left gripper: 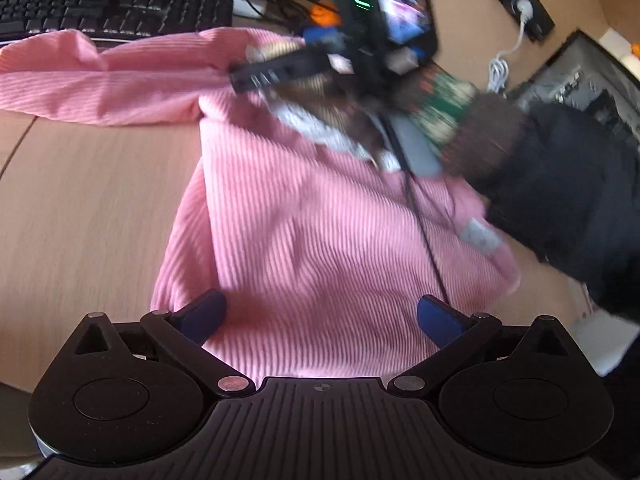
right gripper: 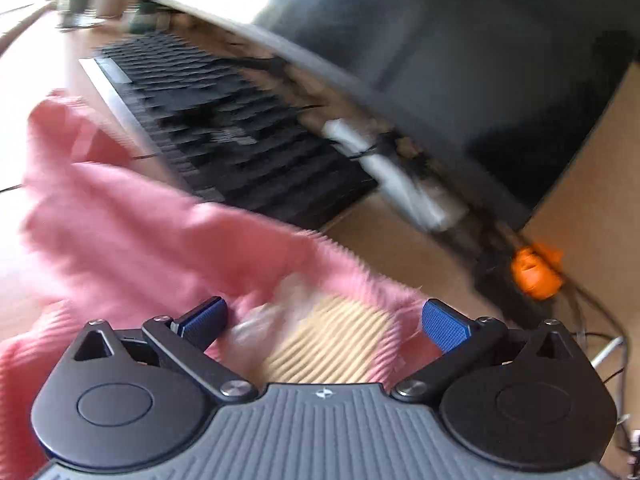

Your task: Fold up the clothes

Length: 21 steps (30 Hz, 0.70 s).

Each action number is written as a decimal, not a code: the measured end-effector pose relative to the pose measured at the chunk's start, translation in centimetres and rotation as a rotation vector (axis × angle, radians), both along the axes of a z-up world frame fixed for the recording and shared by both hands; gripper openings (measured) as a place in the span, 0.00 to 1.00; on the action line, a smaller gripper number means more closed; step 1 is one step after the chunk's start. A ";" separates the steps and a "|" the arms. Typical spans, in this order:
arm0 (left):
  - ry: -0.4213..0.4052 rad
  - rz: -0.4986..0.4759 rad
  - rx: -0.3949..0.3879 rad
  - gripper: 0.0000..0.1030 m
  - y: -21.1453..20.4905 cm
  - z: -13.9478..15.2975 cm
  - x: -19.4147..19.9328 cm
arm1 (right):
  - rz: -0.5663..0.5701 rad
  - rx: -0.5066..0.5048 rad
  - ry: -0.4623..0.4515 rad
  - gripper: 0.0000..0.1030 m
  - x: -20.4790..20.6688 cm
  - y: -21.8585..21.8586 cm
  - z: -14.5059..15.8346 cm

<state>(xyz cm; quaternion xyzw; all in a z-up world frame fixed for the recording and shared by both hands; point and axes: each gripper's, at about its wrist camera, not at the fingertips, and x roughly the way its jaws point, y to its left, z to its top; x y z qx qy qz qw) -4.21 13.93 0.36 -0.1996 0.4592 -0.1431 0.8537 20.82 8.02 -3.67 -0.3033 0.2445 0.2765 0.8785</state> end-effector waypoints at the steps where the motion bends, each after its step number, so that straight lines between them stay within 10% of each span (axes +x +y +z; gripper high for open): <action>1: 0.005 -0.014 0.013 1.00 -0.1 0.1 -0.2 | -0.021 0.010 -0.008 1.00 0.5 0.0 -0.1; 10: -0.025 -0.068 0.058 1.00 1.6 3.3 0.3 | -0.161 0.187 0.086 1.00 -1.0 -11.9 5.4; 16: -0.127 -0.136 0.079 1.00 -0.9 5.3 8.0 | -0.420 0.065 0.107 1.00 -3.1 -23.1 4.9; 21: -0.126 -0.222 0.183 1.00 -5.3 5.8 13.2 | -0.394 0.027 0.089 1.00 -7.2 -25.6 4.9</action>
